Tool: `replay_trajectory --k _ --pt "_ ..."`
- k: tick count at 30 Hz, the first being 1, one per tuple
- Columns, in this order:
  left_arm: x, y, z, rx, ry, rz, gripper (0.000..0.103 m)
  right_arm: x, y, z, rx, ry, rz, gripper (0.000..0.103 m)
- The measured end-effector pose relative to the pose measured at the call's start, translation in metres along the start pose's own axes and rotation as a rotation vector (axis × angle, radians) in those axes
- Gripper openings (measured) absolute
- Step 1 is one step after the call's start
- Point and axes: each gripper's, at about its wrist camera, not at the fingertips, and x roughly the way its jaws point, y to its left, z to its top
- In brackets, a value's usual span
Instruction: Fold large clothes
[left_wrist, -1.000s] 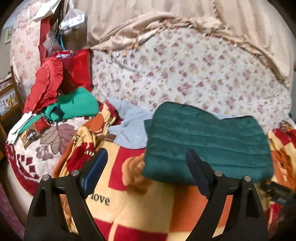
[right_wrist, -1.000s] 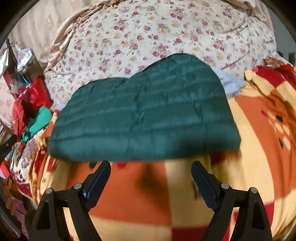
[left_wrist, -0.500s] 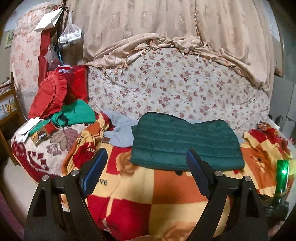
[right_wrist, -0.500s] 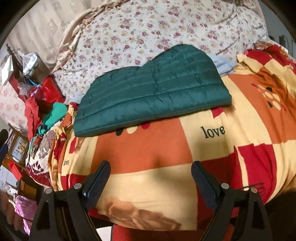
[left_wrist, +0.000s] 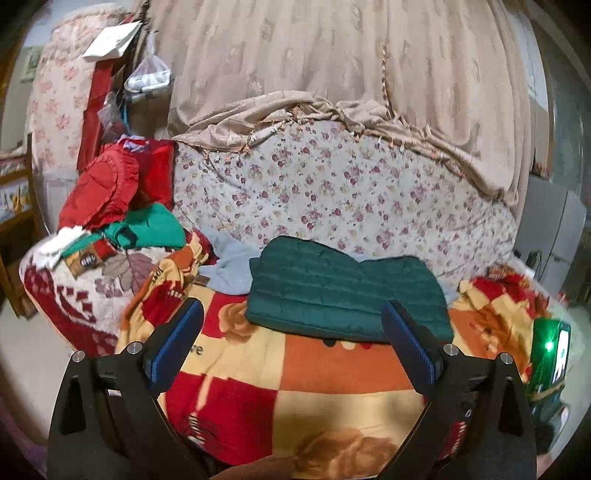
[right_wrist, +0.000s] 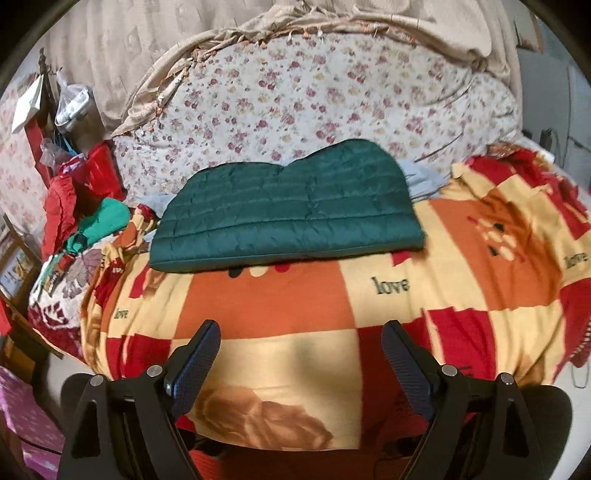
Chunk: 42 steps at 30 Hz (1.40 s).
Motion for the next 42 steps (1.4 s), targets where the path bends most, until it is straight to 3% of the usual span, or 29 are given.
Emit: replay_trajectory --k 3,9,22,30,42 --pt "0.001 -0.002 -0.006 -0.033 0.016 -0.013 0.097 -0.001 -0.001 -0.005 -0.006 -0.012 -0.038 0.087" --pt "0.016 -0.019 -0.020 0.062 0.100 0.052 0.097 0.005 -0.001 -0.010 -0.002 0.008 -0.062 0.087" --pt "0.046 -0.033 -0.050 0.141 0.261 0.080 0.097 0.013 0.005 -0.017 -0.008 0.035 -0.090 0.087" --pt "0.050 -0.032 -0.053 0.157 0.261 0.127 0.097 0.017 0.009 -0.019 -0.020 0.045 -0.096 0.087" --pt "0.053 -0.043 -0.060 0.212 0.285 0.102 0.097 0.022 0.014 -0.023 -0.040 0.067 -0.101 0.087"
